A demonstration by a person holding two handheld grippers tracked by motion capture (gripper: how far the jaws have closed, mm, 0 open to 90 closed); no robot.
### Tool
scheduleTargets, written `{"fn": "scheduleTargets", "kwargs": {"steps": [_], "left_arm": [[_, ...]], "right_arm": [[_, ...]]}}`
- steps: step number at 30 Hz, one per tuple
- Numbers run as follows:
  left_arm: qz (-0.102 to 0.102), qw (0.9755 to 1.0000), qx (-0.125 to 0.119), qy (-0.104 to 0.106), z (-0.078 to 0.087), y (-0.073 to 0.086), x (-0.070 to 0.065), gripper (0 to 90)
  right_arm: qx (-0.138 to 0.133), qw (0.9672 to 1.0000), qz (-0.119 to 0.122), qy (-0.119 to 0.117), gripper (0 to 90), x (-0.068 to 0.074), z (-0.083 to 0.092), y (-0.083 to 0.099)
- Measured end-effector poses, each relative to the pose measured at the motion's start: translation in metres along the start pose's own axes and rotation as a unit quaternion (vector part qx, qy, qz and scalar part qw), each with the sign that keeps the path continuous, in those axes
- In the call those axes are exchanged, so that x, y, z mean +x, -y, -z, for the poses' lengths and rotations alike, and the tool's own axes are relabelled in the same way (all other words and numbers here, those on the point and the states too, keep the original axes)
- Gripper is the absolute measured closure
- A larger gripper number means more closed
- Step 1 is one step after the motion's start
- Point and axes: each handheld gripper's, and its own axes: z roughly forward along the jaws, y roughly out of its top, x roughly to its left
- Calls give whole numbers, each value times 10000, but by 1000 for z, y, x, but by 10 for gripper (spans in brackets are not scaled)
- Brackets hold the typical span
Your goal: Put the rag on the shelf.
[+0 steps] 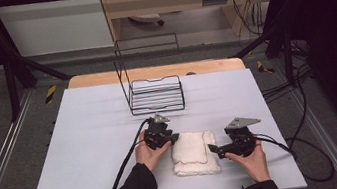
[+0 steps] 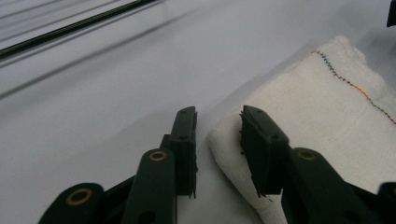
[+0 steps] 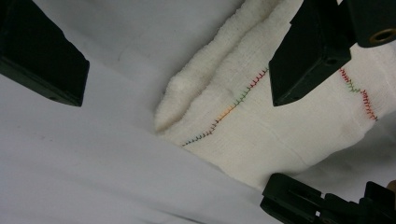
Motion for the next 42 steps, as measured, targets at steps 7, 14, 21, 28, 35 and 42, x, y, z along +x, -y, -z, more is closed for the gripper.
{"fn": "scheduleTargets", "kwargs": {"steps": [7,14,21,28,35,42], "left_arm": [[-26,10000,15,26,-3,1,-4,748],[-175,9998,-5,-18,-4,2,-7,787],[-111,9999,1,108,-4,2,-3,795],[-195,9998,-9,97,-4,3,-4,802],[-240,9997,-17,105,-5,3,-4,803],[-235,9996,-28,118,-5,3,-4,804]], "right_arm": [[-61,9999,-88,11,56,-1,0,-2],[-176,9997,-176,74,101,-6,-5,-8],[-82,9995,-225,188,158,-7,-15,-14],[23,9993,-292,234,356,-10,-25,-15],[161,9991,-377,111,460,-9,-33,-17],[263,9984,-502,-39,589,-5,-35,-16]]}}
